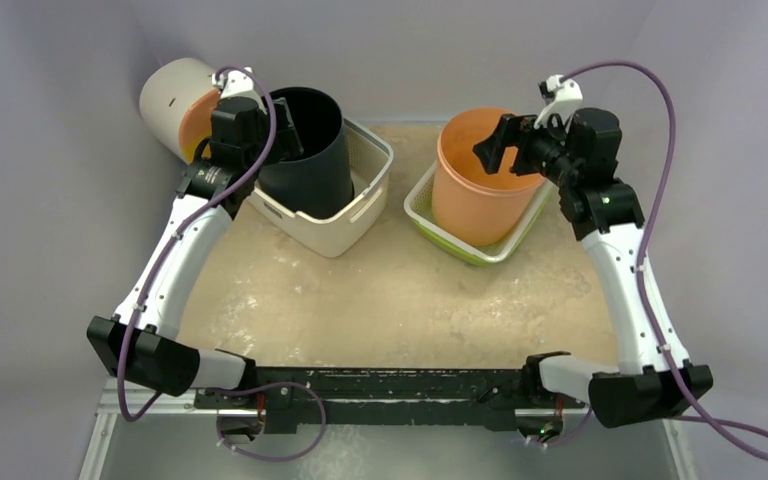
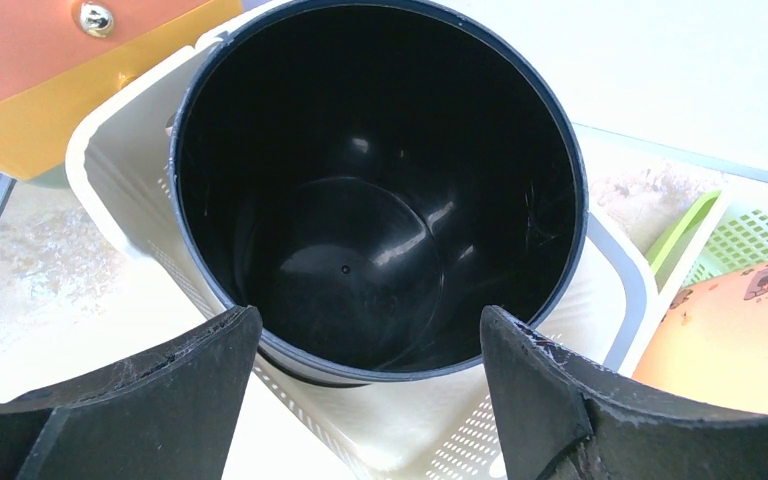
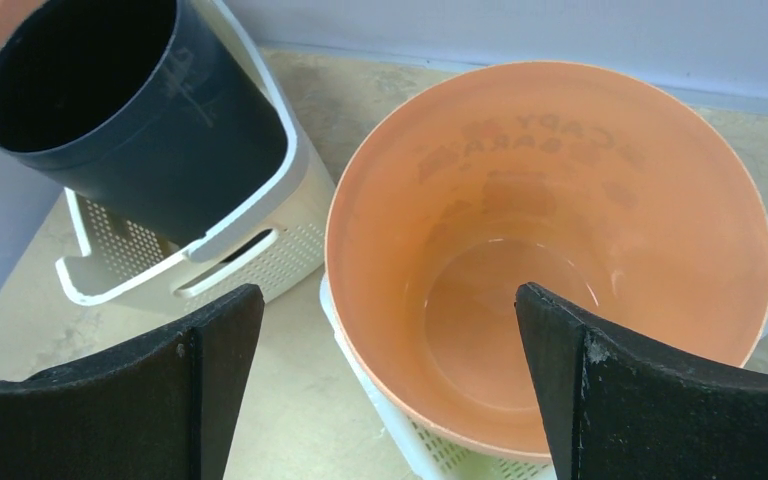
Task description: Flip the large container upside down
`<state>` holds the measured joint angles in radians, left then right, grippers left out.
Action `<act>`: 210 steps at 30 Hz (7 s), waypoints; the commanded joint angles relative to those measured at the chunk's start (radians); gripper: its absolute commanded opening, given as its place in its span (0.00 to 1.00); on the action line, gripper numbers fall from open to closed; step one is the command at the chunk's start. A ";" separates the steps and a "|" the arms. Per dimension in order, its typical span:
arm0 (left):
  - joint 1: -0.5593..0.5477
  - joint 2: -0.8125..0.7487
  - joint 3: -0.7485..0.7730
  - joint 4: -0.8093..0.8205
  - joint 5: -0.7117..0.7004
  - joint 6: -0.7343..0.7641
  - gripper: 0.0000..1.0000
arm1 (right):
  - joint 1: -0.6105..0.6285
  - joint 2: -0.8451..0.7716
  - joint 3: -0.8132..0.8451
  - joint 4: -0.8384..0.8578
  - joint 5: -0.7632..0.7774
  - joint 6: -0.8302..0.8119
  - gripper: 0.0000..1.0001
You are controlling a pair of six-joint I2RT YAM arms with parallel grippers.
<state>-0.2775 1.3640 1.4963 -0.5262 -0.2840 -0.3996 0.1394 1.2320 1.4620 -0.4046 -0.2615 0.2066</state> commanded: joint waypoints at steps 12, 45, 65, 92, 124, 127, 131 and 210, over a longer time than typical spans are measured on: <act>-0.006 -0.013 0.100 0.028 -0.035 0.088 0.81 | 0.006 -0.063 -0.004 0.059 0.037 -0.085 0.96; -0.004 -0.066 0.033 0.018 -0.014 0.008 0.76 | 0.236 0.194 0.071 -0.152 0.221 -0.195 0.71; -0.005 -0.113 -0.008 0.007 -0.060 0.029 0.77 | 0.238 0.286 0.024 -0.136 0.360 -0.229 0.04; -0.005 -0.113 -0.053 0.057 -0.052 0.042 0.77 | -0.027 0.726 0.330 0.120 0.632 -0.345 0.00; -0.004 -0.136 -0.053 0.056 -0.092 0.043 0.77 | 0.158 0.258 0.421 -0.219 0.156 -0.193 0.00; -0.005 -0.140 -0.061 0.052 -0.094 0.034 0.77 | 0.184 0.207 0.348 -0.219 0.075 -0.161 0.00; -0.005 -0.139 -0.063 0.054 -0.089 0.030 0.77 | 0.202 0.160 0.275 -0.239 -0.088 -0.141 0.00; -0.005 -0.173 -0.082 0.009 -0.162 0.065 0.77 | 0.077 0.413 -0.191 -0.189 -0.805 -0.183 0.43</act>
<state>-0.2775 1.1992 1.3956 -0.5476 -0.4263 -0.3565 0.2184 1.6562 1.2301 -0.5846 -1.3003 0.0956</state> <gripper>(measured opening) 0.770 0.413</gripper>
